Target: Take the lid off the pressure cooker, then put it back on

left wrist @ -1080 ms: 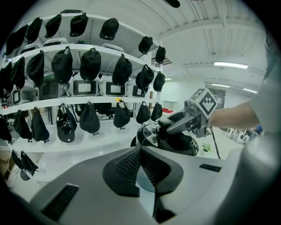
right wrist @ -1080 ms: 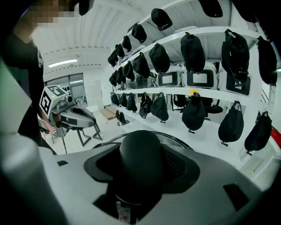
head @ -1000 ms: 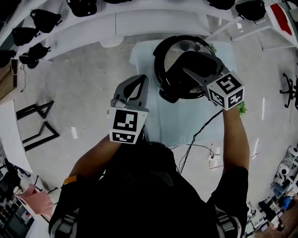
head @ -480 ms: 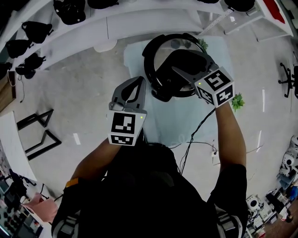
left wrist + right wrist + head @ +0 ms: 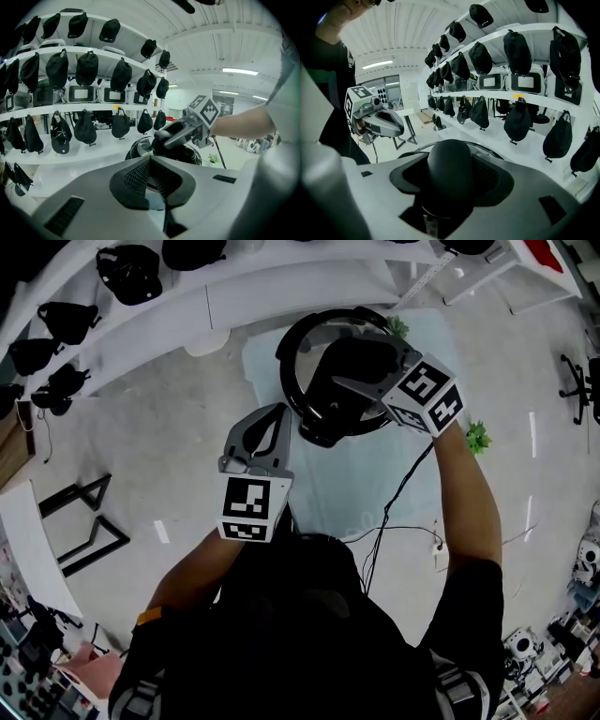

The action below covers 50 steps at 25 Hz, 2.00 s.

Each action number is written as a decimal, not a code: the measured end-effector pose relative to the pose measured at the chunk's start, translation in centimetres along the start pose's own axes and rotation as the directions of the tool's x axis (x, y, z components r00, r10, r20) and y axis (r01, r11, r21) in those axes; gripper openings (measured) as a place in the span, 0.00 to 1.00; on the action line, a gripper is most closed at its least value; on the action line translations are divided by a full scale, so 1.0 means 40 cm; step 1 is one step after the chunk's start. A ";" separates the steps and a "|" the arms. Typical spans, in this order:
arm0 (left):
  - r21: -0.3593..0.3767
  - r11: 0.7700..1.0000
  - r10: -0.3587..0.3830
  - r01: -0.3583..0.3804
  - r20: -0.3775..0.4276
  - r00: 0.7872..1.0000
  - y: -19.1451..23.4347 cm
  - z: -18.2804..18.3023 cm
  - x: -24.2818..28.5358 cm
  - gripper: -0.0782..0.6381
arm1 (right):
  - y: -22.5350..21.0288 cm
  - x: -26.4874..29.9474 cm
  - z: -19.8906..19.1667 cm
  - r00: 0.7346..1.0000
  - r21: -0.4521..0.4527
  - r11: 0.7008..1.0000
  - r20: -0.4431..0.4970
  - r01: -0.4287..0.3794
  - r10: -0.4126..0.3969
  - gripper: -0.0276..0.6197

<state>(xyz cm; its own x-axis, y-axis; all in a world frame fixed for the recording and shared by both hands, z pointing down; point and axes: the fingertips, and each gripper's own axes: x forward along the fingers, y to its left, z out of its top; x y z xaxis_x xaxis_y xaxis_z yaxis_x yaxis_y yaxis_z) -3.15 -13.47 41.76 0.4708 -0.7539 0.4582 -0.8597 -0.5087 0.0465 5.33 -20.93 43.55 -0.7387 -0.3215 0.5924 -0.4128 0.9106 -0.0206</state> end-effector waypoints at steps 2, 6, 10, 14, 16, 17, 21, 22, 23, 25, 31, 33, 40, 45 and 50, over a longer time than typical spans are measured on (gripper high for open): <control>-0.002 1.000 0.002 -0.002 0.000 1.000 0.003 -0.002 -0.003 0.12 | -0.003 0.006 -0.005 1.000 0.004 1.000 0.001 -0.029 0.029 0.50; -0.007 1.000 0.004 -0.004 -0.001 1.000 0.013 -0.003 -0.003 0.12 | -0.005 0.006 -0.003 1.000 -0.004 1.000 0.004 -0.028 0.028 0.50; -0.009 1.000 -0.008 0.008 0.003 1.000 0.006 -0.003 0.005 0.12 | -0.008 0.013 -0.003 0.999 -0.025 0.999 0.017 0.038 -0.038 0.50; -0.007 1.000 -0.021 0.021 0.006 1.000 -0.008 0.000 0.008 0.12 | -0.013 0.012 -0.003 0.996 -0.012 0.996 0.025 0.089 -0.089 0.50; -0.007 1.000 -0.020 0.020 0.006 1.000 -0.010 0.000 0.007 0.12 | -0.015 0.011 -0.003 0.994 -0.004 0.994 0.025 0.108 -0.108 0.50; -0.008 1.000 -0.020 0.020 0.006 1.000 -0.010 0.000 0.007 0.12 | -0.016 0.011 -0.004 0.993 0.000 0.993 0.026 0.115 -0.115 0.50; -0.007 1.000 -0.023 0.023 0.006 1.000 -0.017 0.002 0.004 0.12 | -0.018 0.011 -0.008 0.991 0.015 0.991 0.025 0.130 -0.131 0.50; -0.004 1.000 -0.023 0.023 0.008 1.000 -0.020 0.005 0.002 0.12 | -0.019 0.011 -0.008 0.990 0.021 0.990 0.025 0.137 -0.138 0.50; -0.001 1.000 -0.024 0.024 0.011 1.000 -0.024 0.010 -0.001 0.12 | -0.019 0.010 -0.008 0.989 0.028 0.989 0.024 0.145 -0.146 0.51; 0.007 1.000 -0.025 0.025 0.018 1.000 -0.034 0.021 -0.009 0.12 | -0.019 0.009 -0.009 0.986 0.043 0.986 0.022 0.162 -0.163 0.51; 0.023 0.999 -0.026 0.025 0.050 0.998 -0.062 0.056 -0.043 0.12 | -0.015 -0.041 -0.006 0.967 0.130 0.962 0.054 0.241 -0.249 0.52; 0.025 0.999 -0.027 0.025 0.060 0.998 -0.066 0.063 -0.054 0.12 | -0.010 -0.081 0.010 0.950 0.156 0.947 0.097 0.282 -0.298 0.52; 0.025 0.998 -0.053 0.051 0.094 0.994 -0.128 0.094 -0.087 0.12 | 0.112 -0.226 0.045 0.882 0.262 0.888 0.192 0.378 -0.431 0.47; 0.054 0.996 -0.079 0.073 0.110 0.991 -0.192 0.103 -0.119 0.12 | 0.251 -0.290 0.040 0.839 0.327 0.843 0.203 0.427 -0.504 0.30; 0.069 0.995 -0.086 0.078 0.119 0.989 -0.247 0.090 -0.161 0.12 | 0.335 -0.352 0.012 0.789 0.386 0.779 0.176 0.495 -0.589 0.13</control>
<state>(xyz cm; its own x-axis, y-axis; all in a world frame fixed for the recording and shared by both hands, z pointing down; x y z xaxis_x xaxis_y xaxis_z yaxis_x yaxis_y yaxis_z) 3.04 -5.08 35.17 0.5633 -0.7514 0.3437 -0.8045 -0.5936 0.0206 9.95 -4.31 34.54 -0.4334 -0.8355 0.3378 -0.8926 0.4496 -0.0333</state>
